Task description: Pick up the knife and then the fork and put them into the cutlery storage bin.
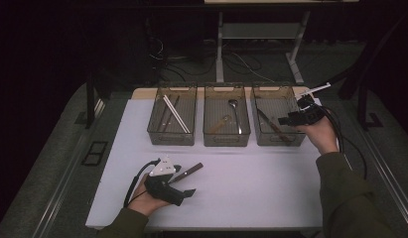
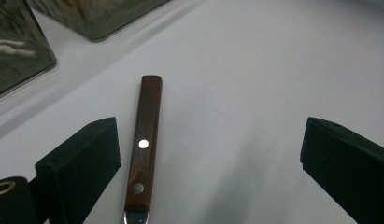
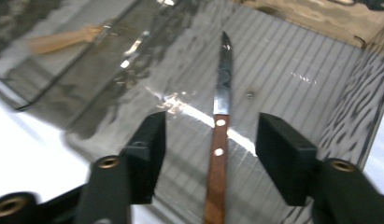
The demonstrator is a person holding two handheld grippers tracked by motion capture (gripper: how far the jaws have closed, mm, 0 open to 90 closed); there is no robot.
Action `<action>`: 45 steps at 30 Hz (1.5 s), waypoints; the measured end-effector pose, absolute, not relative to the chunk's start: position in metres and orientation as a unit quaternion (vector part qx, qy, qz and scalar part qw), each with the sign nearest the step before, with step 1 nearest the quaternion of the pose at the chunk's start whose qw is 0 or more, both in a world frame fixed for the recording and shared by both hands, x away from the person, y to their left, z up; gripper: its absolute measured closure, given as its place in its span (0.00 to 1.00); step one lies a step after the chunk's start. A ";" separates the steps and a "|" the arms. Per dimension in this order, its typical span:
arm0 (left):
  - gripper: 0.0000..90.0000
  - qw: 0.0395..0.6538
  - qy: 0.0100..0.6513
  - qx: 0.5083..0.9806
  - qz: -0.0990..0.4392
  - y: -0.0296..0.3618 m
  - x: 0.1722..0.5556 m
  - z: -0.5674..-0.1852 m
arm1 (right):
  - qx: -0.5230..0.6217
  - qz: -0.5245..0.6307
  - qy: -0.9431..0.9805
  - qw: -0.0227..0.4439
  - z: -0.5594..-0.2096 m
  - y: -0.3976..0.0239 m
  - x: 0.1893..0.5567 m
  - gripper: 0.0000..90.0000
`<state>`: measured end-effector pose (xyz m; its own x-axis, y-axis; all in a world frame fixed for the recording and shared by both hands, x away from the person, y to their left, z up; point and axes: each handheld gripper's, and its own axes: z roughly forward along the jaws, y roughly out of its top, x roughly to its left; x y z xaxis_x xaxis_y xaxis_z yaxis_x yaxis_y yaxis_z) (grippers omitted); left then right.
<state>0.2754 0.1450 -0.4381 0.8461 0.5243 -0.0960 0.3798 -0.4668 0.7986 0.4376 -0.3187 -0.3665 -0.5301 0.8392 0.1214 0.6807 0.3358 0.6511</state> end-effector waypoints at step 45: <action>0.48 0.393 0.307 0.860 0.108 0.158 0.303 -0.434 | 0.359 0.416 0.828 0.110 -0.435 -0.285 0.267 0.13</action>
<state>0.3030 0.1578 -0.4336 0.7878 0.6133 -0.0563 0.4444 -0.5028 0.7414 0.2671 -0.2845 -0.4349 -0.7176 0.6865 0.1173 0.5037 0.3952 0.7682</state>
